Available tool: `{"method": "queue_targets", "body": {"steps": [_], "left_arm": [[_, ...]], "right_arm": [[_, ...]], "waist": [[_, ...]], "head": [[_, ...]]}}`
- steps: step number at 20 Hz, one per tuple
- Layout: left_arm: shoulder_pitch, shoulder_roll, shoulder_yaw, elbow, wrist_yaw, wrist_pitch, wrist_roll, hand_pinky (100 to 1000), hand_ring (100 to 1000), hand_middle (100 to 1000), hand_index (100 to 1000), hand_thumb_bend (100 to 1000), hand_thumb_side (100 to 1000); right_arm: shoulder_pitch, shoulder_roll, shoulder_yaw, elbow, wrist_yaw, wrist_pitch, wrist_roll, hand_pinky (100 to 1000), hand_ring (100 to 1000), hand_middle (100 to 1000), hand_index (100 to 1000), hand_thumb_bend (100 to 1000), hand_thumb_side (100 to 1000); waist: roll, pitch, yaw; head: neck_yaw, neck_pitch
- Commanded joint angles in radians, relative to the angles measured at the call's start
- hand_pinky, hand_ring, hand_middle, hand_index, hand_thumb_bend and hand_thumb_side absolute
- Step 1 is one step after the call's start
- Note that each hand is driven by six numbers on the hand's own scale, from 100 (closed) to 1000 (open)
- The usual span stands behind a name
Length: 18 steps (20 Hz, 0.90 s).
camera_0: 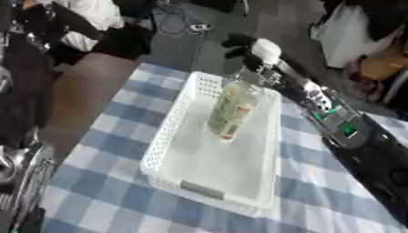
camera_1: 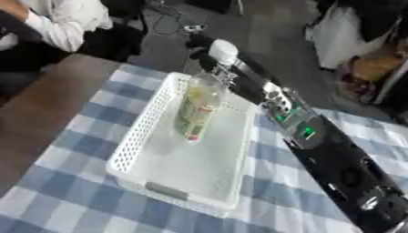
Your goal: Pick up objects on the table and place them in the box.
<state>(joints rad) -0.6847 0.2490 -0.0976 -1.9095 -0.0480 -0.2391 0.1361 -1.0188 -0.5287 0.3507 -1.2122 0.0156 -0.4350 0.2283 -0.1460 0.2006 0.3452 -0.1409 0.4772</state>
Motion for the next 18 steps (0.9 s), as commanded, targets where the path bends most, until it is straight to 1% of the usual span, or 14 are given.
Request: {"method": "queue_targets", "body": {"steps": [1,6,7,9,12,13,14,15,17,18], "left_arm": [[-0.019,0.006,0.005,-0.013,0.0,0.001,0.002,515,456,797,749,259,970],[-0.018,0.007,0.005,-0.013,0.0,0.002,0.002,515,455,797,749,259,971],[-0.018,0.008,0.005,-0.012,0.0,0.002,0.002,515,455,797,749,259,971],[-0.018,0.009,0.006,-0.012,0.0,0.003,0.002,515,455,797,749,259,971],[-0.018,0.009,0.006,-0.012,0.0,0.003,0.001,515,455,797,749,259,972],[-0.019,0.008,0.006,-0.012,0.0,0.003,0.001,515,455,797,749,259,972],[-0.019,0.009,0.007,-0.012,-0.001,0.004,0.001,516,455,798,749,259,972],[-0.018,0.009,0.008,-0.011,-0.001,0.004,0.002,516,455,797,748,259,971],[-0.017,0.011,0.009,-0.01,-0.003,0.005,0.002,515,455,797,748,260,971],[-0.017,0.012,0.008,-0.009,-0.003,0.005,0.002,515,455,798,748,260,971]], "right_arm": [[-0.029,-0.033,-0.019,-0.006,0.015,-0.009,0.002,994,853,900,1000,247,1000],[-0.029,-0.038,-0.023,-0.001,0.026,-0.005,-0.008,992,851,902,1000,244,1000],[-0.03,-0.04,-0.023,-0.001,0.029,-0.005,-0.008,994,854,911,1000,253,1000],[-0.029,-0.044,-0.025,-0.003,0.029,-0.005,-0.008,993,854,917,1000,298,1000],[-0.017,-0.064,-0.029,-0.024,0.014,-0.002,-0.006,990,850,919,1000,319,1000],[-0.015,-0.074,-0.031,-0.039,0.009,-0.003,-0.006,1000,867,935,1000,322,1000],[-0.016,-0.085,-0.039,-0.058,0.019,-0.009,-0.012,1000,869,936,1000,333,1000],[-0.018,-0.096,-0.045,-0.078,0.04,-0.016,-0.022,1000,908,968,1000,329,1000],[-0.025,-0.123,-0.054,-0.117,0.132,-0.039,-0.039,1000,940,998,1000,331,1000],[-0.024,-0.128,-0.056,-0.127,0.169,-0.044,-0.047,1000,940,998,1000,338,1000]], "waist": [[0.006,-0.014,-0.003],[0.007,-0.014,-0.005],[0.008,-0.014,-0.006],[0.008,-0.014,-0.007],[0.006,-0.013,-0.007],[0.006,-0.013,-0.007],[0.005,-0.014,-0.008],[0.004,-0.015,-0.008],[0.002,-0.016,-0.012],[0.001,-0.017,-0.012]], "head": [[-0.001,-0.012],[-0.001,-0.013],[-0.001,-0.013],[0.0,-0.012],[0.002,-0.011],[0.005,-0.01],[0.007,-0.008],[0.009,-0.007],[0.018,-0.002],[0.02,-0.002]]}}
